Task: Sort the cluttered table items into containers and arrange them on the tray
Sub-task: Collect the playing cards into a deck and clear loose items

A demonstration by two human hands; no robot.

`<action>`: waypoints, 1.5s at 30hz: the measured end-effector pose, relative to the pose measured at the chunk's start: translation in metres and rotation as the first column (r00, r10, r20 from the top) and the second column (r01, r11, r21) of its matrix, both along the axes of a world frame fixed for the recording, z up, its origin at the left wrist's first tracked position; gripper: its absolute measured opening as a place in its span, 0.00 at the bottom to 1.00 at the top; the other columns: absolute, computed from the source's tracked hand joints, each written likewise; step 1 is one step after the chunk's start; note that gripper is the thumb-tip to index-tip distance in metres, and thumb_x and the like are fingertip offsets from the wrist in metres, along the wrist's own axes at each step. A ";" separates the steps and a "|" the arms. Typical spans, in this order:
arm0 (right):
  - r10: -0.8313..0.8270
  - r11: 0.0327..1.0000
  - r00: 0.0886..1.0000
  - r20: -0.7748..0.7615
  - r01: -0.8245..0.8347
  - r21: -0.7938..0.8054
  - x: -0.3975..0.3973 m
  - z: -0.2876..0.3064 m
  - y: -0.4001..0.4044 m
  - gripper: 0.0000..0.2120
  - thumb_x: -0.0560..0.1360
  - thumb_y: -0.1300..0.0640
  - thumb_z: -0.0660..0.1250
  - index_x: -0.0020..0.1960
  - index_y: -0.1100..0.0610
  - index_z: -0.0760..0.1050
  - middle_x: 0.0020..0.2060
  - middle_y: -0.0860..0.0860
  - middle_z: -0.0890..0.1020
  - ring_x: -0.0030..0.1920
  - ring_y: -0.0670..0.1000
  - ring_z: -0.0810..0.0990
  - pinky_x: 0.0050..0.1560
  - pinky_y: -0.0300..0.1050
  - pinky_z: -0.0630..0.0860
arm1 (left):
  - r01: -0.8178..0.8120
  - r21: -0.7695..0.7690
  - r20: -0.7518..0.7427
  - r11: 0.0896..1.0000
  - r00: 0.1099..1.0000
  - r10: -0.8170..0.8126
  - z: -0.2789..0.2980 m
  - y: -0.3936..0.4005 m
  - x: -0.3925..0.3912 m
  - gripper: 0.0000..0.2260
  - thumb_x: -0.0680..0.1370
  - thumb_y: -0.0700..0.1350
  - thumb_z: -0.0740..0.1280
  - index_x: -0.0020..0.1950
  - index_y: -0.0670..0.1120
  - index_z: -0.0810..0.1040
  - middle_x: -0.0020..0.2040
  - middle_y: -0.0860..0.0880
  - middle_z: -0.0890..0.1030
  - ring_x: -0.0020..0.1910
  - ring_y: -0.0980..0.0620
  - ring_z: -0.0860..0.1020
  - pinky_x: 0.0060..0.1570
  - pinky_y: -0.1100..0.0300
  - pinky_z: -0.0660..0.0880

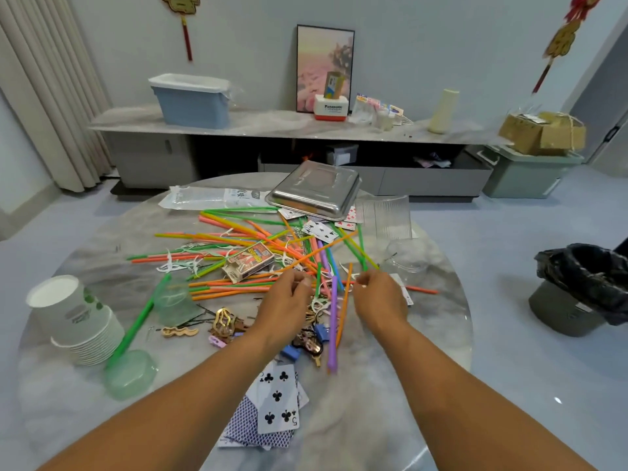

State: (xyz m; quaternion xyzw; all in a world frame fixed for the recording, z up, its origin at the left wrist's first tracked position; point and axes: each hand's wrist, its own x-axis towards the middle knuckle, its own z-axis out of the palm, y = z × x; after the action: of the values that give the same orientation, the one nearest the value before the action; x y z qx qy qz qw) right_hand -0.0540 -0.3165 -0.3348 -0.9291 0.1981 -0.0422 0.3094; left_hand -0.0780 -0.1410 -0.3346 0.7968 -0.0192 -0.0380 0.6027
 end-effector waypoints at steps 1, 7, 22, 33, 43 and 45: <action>-0.092 0.995 0.995 -0.028 0.091 -0.034 0.004 -0.004 -0.015 0.11 0.78 0.54 0.65 0.58 0.50 0.81 0.58 0.55 0.83 0.60 0.60 0.79 0.60 0.52 0.76 | 0.001 -0.049 -0.034 0.999 0.999 -0.002 0.000 -0.009 0.004 0.07 0.86 0.48 0.59 0.54 0.49 0.75 0.51 0.42 0.81 0.50 0.42 0.80 0.56 0.44 0.78; -0.358 0.931 0.920 -0.158 0.365 0.017 0.013 -0.022 -0.071 0.24 0.70 0.46 0.74 0.64 0.50 0.77 0.67 0.56 0.75 0.67 0.61 0.72 0.66 0.54 0.68 | 0.032 -0.205 -0.169 0.978 0.983 -0.068 -0.009 -0.060 0.025 0.05 0.85 0.45 0.61 0.53 0.46 0.75 0.43 0.46 0.78 0.39 0.51 0.75 0.37 0.60 0.76; -0.134 0.841 0.977 -0.167 0.201 0.502 0.039 -0.021 -0.032 0.04 0.71 0.66 0.74 0.42 0.61 0.80 0.46 0.59 0.85 0.46 0.58 0.83 0.58 0.59 0.81 | -0.036 -0.189 -0.245 0.981 0.970 -0.012 -0.014 -0.038 0.034 0.04 0.84 0.47 0.63 0.54 0.49 0.74 0.49 0.45 0.81 0.39 0.52 0.81 0.37 0.62 0.79; 0.658 0.737 0.749 0.077 -0.662 0.140 -0.024 0.025 0.019 0.07 0.78 0.55 0.71 0.53 0.50 0.87 0.34 0.38 0.80 0.37 0.35 0.78 0.35 0.31 0.69 | -0.297 -0.136 -0.148 0.945 0.949 0.277 0.011 0.045 0.033 0.07 0.86 0.49 0.58 0.57 0.47 0.73 0.52 0.43 0.79 0.45 0.47 0.80 0.46 0.53 0.81; 0.958 0.246 0.282 -0.043 -0.893 -0.377 -0.054 -0.006 0.067 0.15 0.79 0.40 0.65 0.53 0.47 0.86 0.43 0.51 0.78 0.48 0.51 0.73 0.48 0.50 0.72 | -0.335 -0.059 -0.142 0.940 0.935 0.325 0.007 0.070 0.027 0.07 0.86 0.49 0.59 0.58 0.47 0.73 0.52 0.45 0.80 0.50 0.46 0.82 0.50 0.46 0.81; 0.942 0.303 0.332 -0.043 -0.899 -0.315 -0.051 -0.005 0.068 0.20 0.77 0.35 0.63 0.52 0.46 0.86 0.43 0.50 0.78 0.47 0.49 0.74 0.48 0.50 0.72 | -0.316 -0.042 -0.118 0.948 0.944 0.309 0.008 0.072 0.032 0.07 0.86 0.50 0.59 0.53 0.49 0.74 0.51 0.44 0.80 0.49 0.46 0.82 0.53 0.45 0.80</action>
State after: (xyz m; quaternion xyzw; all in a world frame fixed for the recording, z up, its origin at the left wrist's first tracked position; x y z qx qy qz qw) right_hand -0.1054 -0.2486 -0.3394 -0.9011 -0.4023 0.0454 0.1551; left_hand -0.0463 -0.0691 -0.3264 0.7680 0.1396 0.0147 0.6249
